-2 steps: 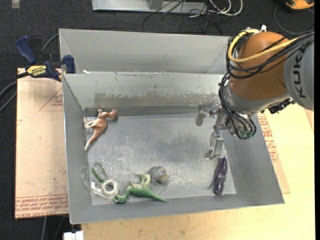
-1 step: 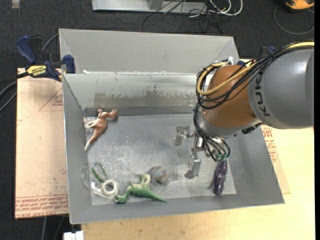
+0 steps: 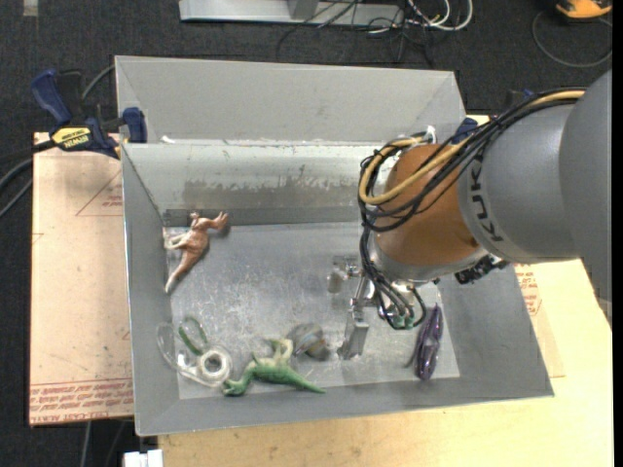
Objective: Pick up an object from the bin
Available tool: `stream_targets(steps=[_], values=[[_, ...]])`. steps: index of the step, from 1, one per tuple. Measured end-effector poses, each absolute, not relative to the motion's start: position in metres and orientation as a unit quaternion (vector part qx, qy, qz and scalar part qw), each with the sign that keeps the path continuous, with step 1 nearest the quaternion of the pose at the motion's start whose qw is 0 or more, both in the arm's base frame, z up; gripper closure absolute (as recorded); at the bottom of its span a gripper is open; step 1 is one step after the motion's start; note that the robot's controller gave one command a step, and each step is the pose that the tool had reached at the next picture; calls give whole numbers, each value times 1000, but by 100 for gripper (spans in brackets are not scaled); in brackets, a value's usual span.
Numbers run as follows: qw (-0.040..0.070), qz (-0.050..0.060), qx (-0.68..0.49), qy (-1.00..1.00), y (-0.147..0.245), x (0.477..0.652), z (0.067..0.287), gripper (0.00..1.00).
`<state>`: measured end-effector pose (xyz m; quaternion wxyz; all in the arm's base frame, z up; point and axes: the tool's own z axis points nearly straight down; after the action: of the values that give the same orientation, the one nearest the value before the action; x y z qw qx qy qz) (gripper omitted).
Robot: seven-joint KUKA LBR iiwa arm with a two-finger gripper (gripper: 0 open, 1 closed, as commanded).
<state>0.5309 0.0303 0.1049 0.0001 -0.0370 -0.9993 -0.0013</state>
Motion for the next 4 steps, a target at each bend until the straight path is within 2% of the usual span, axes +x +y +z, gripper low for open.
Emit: stream_targets(steps=[1,2,4], values=[[2,-2,98,-995,57,493,77,0],[-1,-2,130,-991,112,504,70,100],[-1,-2,130,-991,112,504,70,100]])
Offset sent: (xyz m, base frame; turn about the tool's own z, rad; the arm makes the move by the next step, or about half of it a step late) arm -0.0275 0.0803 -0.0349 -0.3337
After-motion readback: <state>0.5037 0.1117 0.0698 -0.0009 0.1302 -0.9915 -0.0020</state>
